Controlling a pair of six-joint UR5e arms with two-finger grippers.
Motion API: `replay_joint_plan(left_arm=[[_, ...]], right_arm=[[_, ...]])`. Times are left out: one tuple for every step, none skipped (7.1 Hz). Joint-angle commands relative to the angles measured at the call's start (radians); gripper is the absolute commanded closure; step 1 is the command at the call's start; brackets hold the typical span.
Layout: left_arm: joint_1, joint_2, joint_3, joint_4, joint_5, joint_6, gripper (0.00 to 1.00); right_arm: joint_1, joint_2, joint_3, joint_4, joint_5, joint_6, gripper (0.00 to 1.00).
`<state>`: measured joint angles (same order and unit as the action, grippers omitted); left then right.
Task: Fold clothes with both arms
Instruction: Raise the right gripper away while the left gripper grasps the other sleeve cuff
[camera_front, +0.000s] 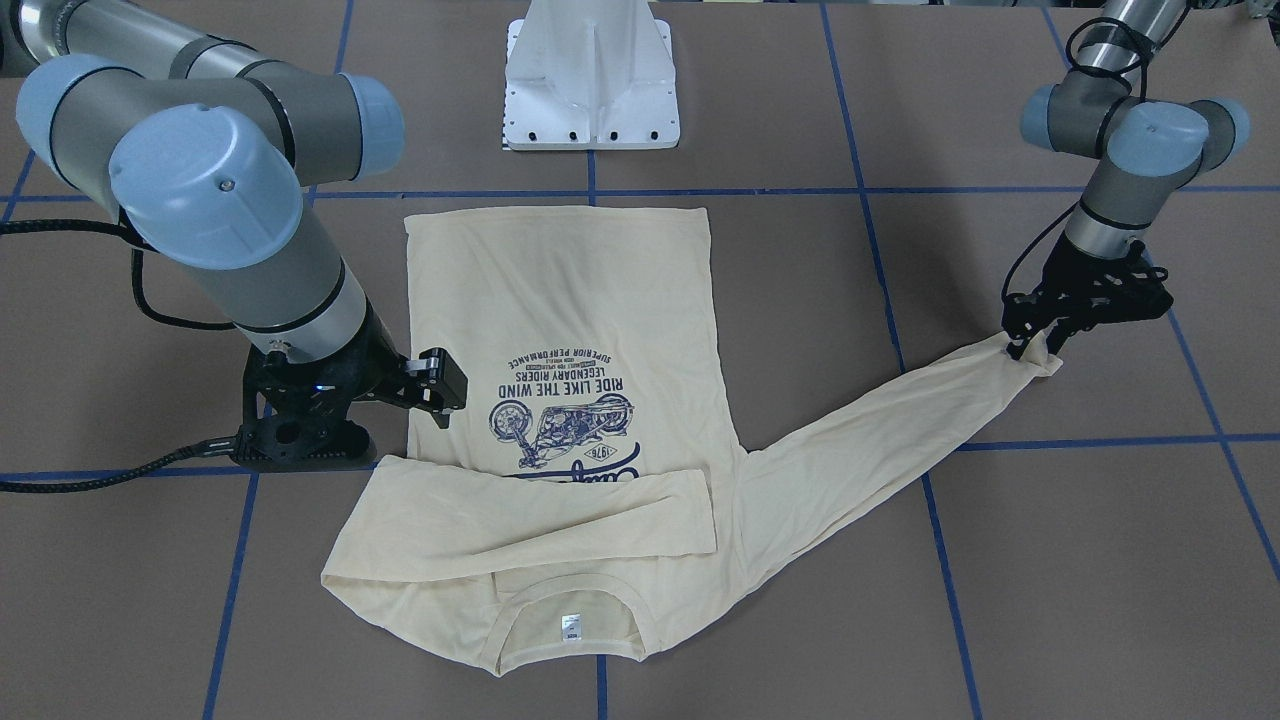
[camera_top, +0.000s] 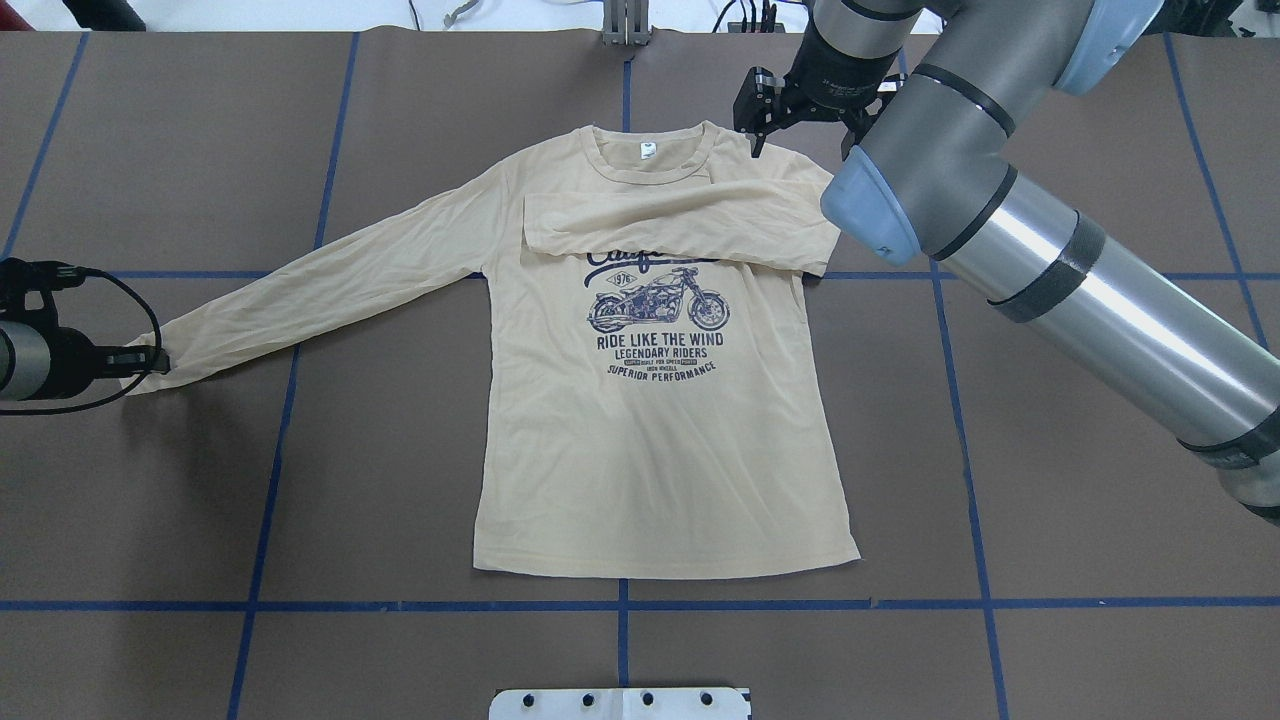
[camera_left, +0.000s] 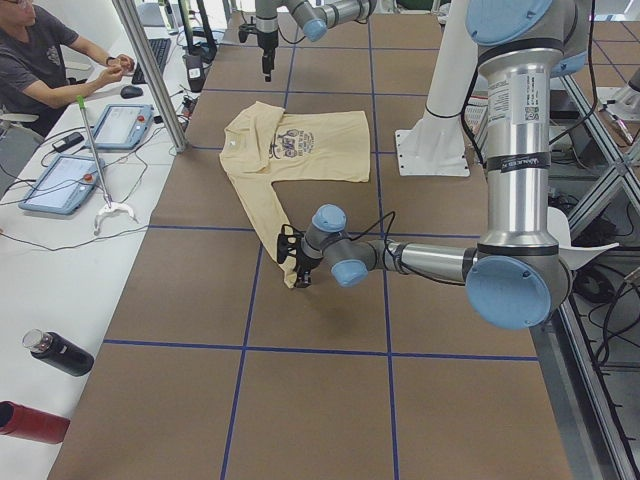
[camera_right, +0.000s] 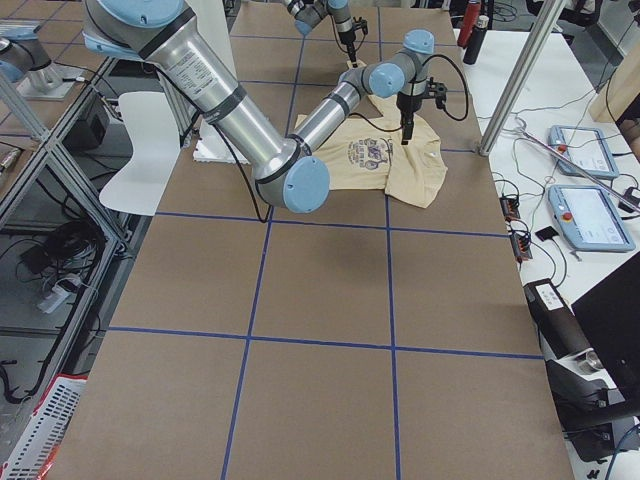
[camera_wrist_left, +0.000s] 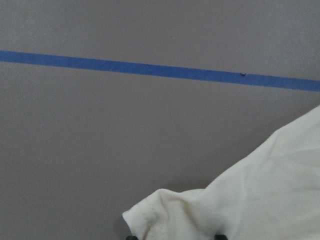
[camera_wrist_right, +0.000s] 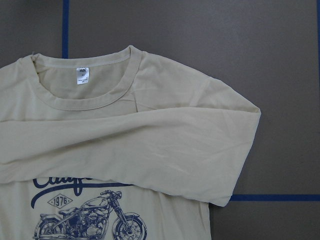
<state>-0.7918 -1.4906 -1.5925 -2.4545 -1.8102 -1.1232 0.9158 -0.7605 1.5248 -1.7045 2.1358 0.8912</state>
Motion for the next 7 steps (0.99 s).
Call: replay_joint_plan(left_arm=[[0.0,0.001,-0.038,0.005,-0.006,-0.003,1.0],[0.0,0.001,-0.056,0.011,-0.009,-0.003,1.0],[-0.001,0.003,-0.07,0.011,-0.02,-0.001,1.0],[-0.006,0.004,-0.105,0.014,-0.062,-0.001,1.0],[-0.018,-0.012,-0.147,0.037,-0.113,-0.001,1.0],[-0.064,-0.076,-0.174,0.114,-0.177,-0.001,1.0],[-0.145,-0.212,-0.176,0.243,-0.278,-0.001,1.0]], right_arm=[[0.0,-0.005,0.0,0.0,-0.002,0.0,0.0],[0.0,-0.011,0.0,0.002,-0.004,0.0,0.0],[0.0,-0.019,0.0,0.005,-0.004,0.0,0.0],[0.0,-0.026,0.0,0.006,-0.002,-0.002,0.0],[0.002,-0.034,0.002,0.008,-0.002,-0.003,0.0],[0.005,-0.067,0.021,0.006,-0.007,-0.008,0.0],[0.029,-0.136,0.07,0.006,-0.007,-0.058,0.0]])
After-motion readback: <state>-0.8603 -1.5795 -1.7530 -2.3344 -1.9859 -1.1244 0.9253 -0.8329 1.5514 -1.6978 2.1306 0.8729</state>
